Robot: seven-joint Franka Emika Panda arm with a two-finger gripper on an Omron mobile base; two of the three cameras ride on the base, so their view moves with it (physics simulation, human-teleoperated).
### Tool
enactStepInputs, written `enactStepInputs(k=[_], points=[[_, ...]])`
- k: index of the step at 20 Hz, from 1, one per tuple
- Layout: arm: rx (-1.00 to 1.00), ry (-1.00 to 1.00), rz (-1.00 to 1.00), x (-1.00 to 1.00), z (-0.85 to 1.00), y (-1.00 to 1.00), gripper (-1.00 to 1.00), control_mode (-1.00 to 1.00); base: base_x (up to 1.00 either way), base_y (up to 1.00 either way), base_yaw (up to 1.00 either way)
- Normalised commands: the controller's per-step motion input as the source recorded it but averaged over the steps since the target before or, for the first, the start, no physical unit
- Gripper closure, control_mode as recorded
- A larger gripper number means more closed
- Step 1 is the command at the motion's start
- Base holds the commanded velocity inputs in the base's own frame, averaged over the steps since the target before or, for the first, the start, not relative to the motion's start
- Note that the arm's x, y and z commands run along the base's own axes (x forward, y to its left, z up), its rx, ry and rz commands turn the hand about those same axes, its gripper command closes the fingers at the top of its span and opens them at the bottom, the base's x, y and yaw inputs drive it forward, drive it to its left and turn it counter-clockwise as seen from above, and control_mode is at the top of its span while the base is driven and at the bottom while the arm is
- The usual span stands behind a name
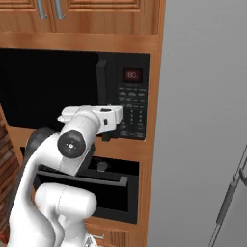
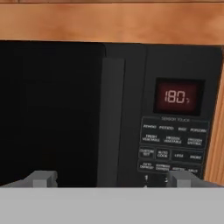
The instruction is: Open the microwave door.
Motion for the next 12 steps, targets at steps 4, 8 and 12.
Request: enactStepInputs(k=[4,8,12], points=[[0.0,-0.01,0.0,0.49,0.0,0.01,-1.0,-1.0,0.0,0.0,0.0],[0.0,0.0,0.0,0.42,0.0,0.0,-1.0,-1.0,0.0,0.0,0.0],[0.0,0.0,0.0,0.47,0.0,0.0,-1.0,-1.0,0.0,0.0,0.0]])
